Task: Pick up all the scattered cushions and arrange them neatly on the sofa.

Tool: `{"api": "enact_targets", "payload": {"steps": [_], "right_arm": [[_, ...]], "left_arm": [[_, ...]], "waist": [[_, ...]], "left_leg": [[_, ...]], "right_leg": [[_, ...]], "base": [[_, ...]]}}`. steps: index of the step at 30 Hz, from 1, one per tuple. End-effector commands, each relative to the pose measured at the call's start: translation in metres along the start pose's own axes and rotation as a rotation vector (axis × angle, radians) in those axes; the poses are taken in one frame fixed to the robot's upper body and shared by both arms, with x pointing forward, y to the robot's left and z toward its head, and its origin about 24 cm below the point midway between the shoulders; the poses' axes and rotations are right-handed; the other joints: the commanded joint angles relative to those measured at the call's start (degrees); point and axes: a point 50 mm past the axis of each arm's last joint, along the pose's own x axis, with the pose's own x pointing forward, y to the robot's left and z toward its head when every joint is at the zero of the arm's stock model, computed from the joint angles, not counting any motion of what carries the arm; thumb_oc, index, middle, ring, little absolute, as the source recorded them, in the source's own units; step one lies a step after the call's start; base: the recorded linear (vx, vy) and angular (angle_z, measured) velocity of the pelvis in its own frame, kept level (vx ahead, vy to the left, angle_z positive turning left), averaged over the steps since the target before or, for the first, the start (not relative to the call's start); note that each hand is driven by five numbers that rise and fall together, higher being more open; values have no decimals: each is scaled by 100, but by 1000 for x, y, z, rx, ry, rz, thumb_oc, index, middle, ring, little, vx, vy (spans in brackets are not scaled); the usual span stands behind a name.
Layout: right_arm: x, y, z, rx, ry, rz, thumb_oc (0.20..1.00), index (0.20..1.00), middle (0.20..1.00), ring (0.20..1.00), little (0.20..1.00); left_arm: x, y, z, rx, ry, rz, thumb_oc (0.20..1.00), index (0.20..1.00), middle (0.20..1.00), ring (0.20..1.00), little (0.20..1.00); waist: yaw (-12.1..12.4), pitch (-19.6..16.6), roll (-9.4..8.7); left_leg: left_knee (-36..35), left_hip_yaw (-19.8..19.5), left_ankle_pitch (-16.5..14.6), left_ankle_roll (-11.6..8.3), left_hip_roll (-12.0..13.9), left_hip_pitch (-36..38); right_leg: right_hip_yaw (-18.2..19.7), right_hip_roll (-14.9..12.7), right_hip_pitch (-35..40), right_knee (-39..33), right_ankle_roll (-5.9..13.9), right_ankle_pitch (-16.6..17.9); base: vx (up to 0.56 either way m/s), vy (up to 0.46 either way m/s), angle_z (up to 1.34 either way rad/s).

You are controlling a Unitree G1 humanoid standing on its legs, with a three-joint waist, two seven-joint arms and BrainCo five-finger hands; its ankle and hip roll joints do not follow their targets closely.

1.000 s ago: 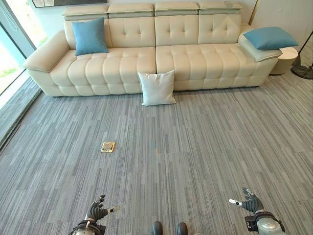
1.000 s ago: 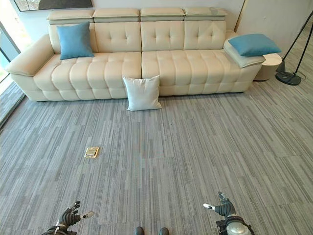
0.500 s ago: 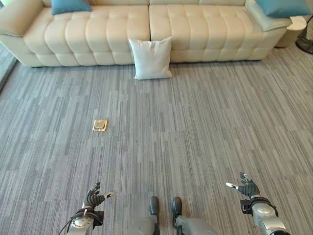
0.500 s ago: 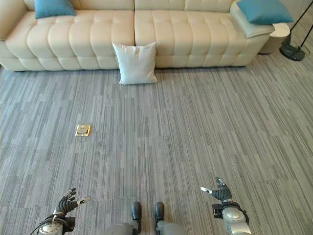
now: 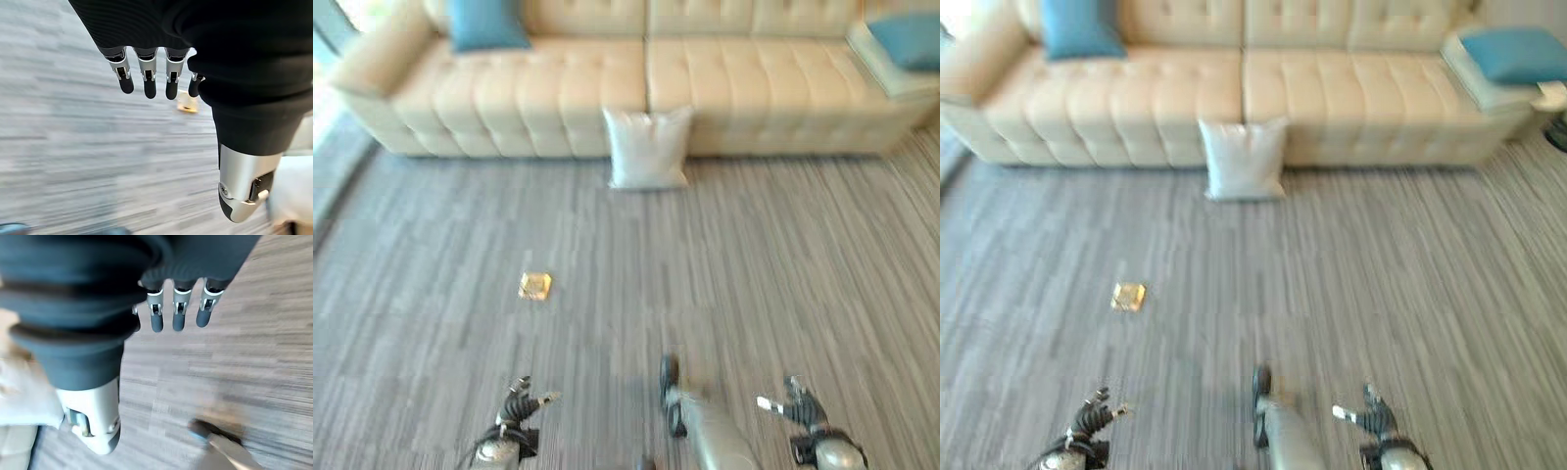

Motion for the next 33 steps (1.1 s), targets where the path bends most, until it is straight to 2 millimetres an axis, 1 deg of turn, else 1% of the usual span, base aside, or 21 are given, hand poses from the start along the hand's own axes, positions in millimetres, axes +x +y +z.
{"api": "enact_targets", "payload": {"steps": [1, 2, 3, 4, 5, 7, 8, 9, 10, 11, 12, 15, 17, 20, 21, 22, 25, 28, 29, 30, 33], "right_arm": [[12, -16, 53, 10, -194, -35, 1000, 1000, 1000, 1000, 1000], [13, -16, 53, 13, -192, -38, 1000, 1000, 1000, 1000, 1000], [15, -20, 55, 21, -185, -58, 1000, 1000, 1000, 1000, 1000], [15, -20, 55, 22, -185, -58, 1000, 1000, 1000, 1000, 1000], [16, -20, 55, 25, -184, -62, 1000, 1000, 1000, 1000, 1000], [16, -21, 55, 22, -183, -68, 1000, 1000, 1000, 1000, 1000], [16, -21, 55, 22, -183, -68, 1000, 1000, 1000, 1000, 1000], [16, -20, 52, 25, -170, -77, 1000, 1000, 1000, 1000, 1000], [16, -20, 50, 25, -162, -85, 1000, 1000, 1000, 1000, 1000], [17, -18, 47, 14, -147, -86, 1000, 1000, 1000, 1000, 1000], [17, -18, 48, 14, -147, -86, 1000, 1000, 1000, 1000, 1000], [15, -12, 47, -21, -156, -53, 1000, 1000, 1000, 1000, 1000], [15, -7, 48, -37, -154, -28, 1000, 1000, 1000, 1000, 1000], [16, 2, 62, -48, -210, 5, 1000, 1000, 1000, 1000, 1000], [16, 8, 65, -58, -223, 32, 1000, 1000, 1000, 1000, 1000], [16, 8, 65, -58, -223, 32, 1000, 1000, 1000, 1000, 1000], [17, 11, 74, -75, -251, 49, 1000, 1000, 1000, 1000, 1000], [17, 12, 79, -82, -265, 57, 1000, 1000, 1000, 1000, 1000], [17, 12, 79, -82, -265, 57, 1000, 1000, 1000, 1000, 1000], [16, 13, 81, -99, -274, 65, 1000, 1000, 1000, 1000, 1000], [13, 10, 75, -94, -267, 62, 1000, 1000, 1000, 1000, 1000]], "left_arm": [[6, 29, 35, 68, -133, 37, 1000, 1000, 1000, 1000, 1000], [6, 28, 36, 72, -135, 31, 1000, 1000, 1000, 1000, 1000], [8, 22, 41, 74, -143, 14, 1000, 1000, 1000, 1000, 1000], [8, 22, 41, 74, -144, 13, 1000, 1000, 1000, 1000, 1000], [8, 21, 40, 80, -140, 8, 1000, 1000, 1000, 1000, 1000], [8, 18, 35, 98, -125, -3, 1000, 1000, 1000, 1000, 1000], [8, 18, 35, 98, -125, -4, 1000, 1000, 1000, 1000, 1000], [7, 15, 32, 112, -115, -14, 1000, 1000, 1000, 1000, 1000], [8, 14, 33, 115, -119, -13, 1000, 1000, 1000, 1000, 1000], [8, 15, 32, 121, -114, -6, 1000, 1000, 1000, 1000, 1000], [8, 15, 32, 121, -114, -6, 1000, 1000, 1000, 1000, 1000], [5, 17, 23, 103, -88, -2, 1000, 1000, 1000, 1000, 1000], [5, 19, 21, 109, -76, 3, 1000, 1000, 1000, 1000, 1000], [5, 29, 23, 118, -80, 38, 1000, 1000, 1000, 1000, 1000], [5, 33, 25, 111, -86, 54, 1000, 1000, 1000, 1000, 1000], [5, 33, 25, 111, -86, 54, 1000, 1000, 1000, 1000, 1000], [5, 39, 25, 83, -83, 74, 1000, 1000, 1000, 1000, 1000], [6, 41, 20, 67, -51, 101, 1000, 1000, 1000, 1000, 1000], [6, 41, 20, 67, -51, 100, 1000, 1000, 1000, 1000, 1000], [6, 40, 17, 58, -40, 107, 1000, 1000, 1000, 1000, 1000], [7, 39, 20, 77, -53, 112, 1000, 1000, 1000, 1000, 1000]], "waist": [[-75, 295, -191], [-71, 311, -246], [78, 484, -441], [86, 489, -435], [118, 496, -462], [202, 514, -480], [205, 518, -482], [289, 488, -434], [335, 475, -386], [423, 411, -337], [427, 403, -332], [513, 295, -354], [548, 239, -432], [548, 308, -390], [554, 307, -341], [547, 318, -345], [507, 376, -327], [387, 531, -370], [385, 540, -363], [311, 566, -388], [131, 529, -411]], "left_leg": [[320, 212, 1871, -273, 1158, -90], [594, 363, 1844, -196, 1203, -259], [1117, 874, 1182, 79, 1251, -1291], [1129, 878, 1171, 80, 1259, -1290], [816, 952, 938, 115, 1150, -1488], [141, 1098, 753, 107, 1009, -1830], [135, 1101, 752, 109, 1006, -1819], [-804, 1225, 1043, 27, 940, -2089], [-1179, 1310, 1293, -37, 918, -2156], [-1421, 1339, 1486, -86, 856, -2222], [-1433, 1340, 1500, -87, 863, -2230], [-1281, 1133, 1366, 38, 751, -2096], [-1198, 1184, 1156, 190, 704, -1983], [-1243, 1311, 914, 413, 700, -1630], [-1373, 1298, 807, 450, 743, -1326], [-1378, 1294, 803, 449, 738, -1309], [-1527, 1292, 579, 389, 839, -864], [-1497, 1209, 257, 289, 827, -392], [-1494, 1207, 252, 288, 834, -384], [-1508, 1114, 148, 198, 881, -164], [-1586, 878, 86, 74, 973, 264]], "right_leg": [[399, -259, 142, 240, 1070, -807], [451, -266, 232, 219, 1008, -872], [609, -383, 664, 148, 969, -1036], [613, -376, 666, 151, 969, -1037], [634, -418, 772, 116, 1017, -1098], [686, -487, 1003, 48, 1104, -1167], [689, -490, 1009, 50, 1106, -1171], [714, -474, 1367, -150, 1183, -1255], [746, -417, 1566, -252, 1208, -1291], [853, -350, 1808, -315, 1253, -1343], [857, -344, 1794, -319, 1250, -1331], [881, -574, 1951, -159, 1419, -1399], [985, -738, 1772, 255, 1530, -1215], [851, -985, 1203, 1452, 1687, -734], [607, -1072, 875, 1548, 1575, -743], [602, -1077, 887, 1558, 1574, -756], [40, -1297, 573, 868, 1518, -832], [-116, -1378, 261, 26, 1691, -519], [-121, -1372, 277, 17, 1691, -516], [-137, -1420, 52, -303, 1819, -345], [375, -1337, -203, -244, 1898, -142]], "base": [[363, -246, 35], [537, -340, 16], [394, -235, 0], [419, -177, -5], [233, 14, -4], [297, 42, -30], [392, 78, -40], [385, 75, -24], [639, 152, -31], [373, 99, -29], [367, 137, -44], [318, 189, -90], [286, 190, -102], [281, 167, -51], [271, 89, -8], [327, 35, -11], [290, -60, 3], [315, -95, 7], [338, -165, 13], [372, -191, 3], [473, -254, 41]]}}
